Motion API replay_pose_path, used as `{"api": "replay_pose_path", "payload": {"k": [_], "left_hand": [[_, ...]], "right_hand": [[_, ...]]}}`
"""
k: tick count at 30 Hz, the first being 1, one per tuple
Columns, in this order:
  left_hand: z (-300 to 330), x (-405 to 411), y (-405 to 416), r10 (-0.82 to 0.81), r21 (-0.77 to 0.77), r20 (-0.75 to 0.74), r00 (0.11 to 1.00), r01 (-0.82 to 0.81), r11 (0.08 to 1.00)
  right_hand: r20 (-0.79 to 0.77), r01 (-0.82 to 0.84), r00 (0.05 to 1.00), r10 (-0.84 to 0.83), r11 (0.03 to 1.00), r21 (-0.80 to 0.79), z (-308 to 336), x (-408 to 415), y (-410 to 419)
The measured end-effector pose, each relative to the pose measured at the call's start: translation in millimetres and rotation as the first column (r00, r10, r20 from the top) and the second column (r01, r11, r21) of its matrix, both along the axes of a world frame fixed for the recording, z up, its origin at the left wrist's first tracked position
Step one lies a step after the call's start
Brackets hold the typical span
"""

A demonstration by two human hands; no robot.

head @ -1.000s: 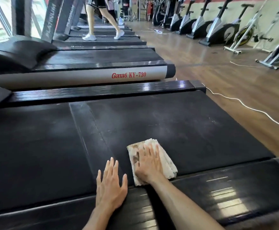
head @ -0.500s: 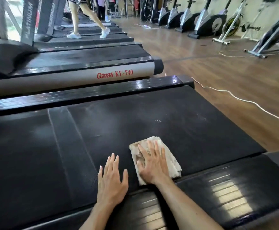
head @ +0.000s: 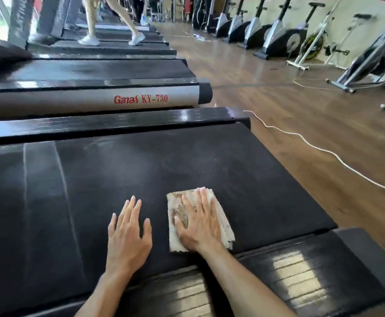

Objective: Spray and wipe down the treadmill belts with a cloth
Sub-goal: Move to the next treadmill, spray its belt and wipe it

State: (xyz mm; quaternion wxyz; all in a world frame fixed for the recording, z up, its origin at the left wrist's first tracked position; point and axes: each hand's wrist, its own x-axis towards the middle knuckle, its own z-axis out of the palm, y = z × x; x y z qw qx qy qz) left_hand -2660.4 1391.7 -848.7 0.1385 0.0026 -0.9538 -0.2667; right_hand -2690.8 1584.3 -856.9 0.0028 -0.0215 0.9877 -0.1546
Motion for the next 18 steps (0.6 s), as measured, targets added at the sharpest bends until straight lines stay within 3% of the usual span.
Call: {"api": "replay_pose_path", "payload": {"k": [2, 5, 9, 18], "left_hand": [[-3.6, 31.0, 0.5, 0.047, -0.008, 0.023, 0.999, -0.046, 0.999], [-11.0, 49.0, -0.7, -0.009, -0.106, 0.074, 0.997, 0.016, 0.994], [-11.8, 33.6, 9.1, 0.016, -0.093, 0.109, 0.994, -0.005, 0.996], [-31.9, -13.7, -20.0, 0.013, -0.266, 0.216, 0.976, 0.046, 0.963]], "right_hand": [[0.015, -0.060, 0.998, 0.059, 0.997, 0.041, 3.1, 2.6, 0.0], [0.023, -0.014, 1.000, 0.015, 1.000, -0.003, 4.6, 11.1, 12.9], [-0.002, 0.007, 1.000, -0.007, 0.999, -0.045, 3.3, 21.8, 32.9], [-0.096, 0.076, 0.993, -0.074, 0.997, 0.015, -19.7, 3.2, 17.0]]}}
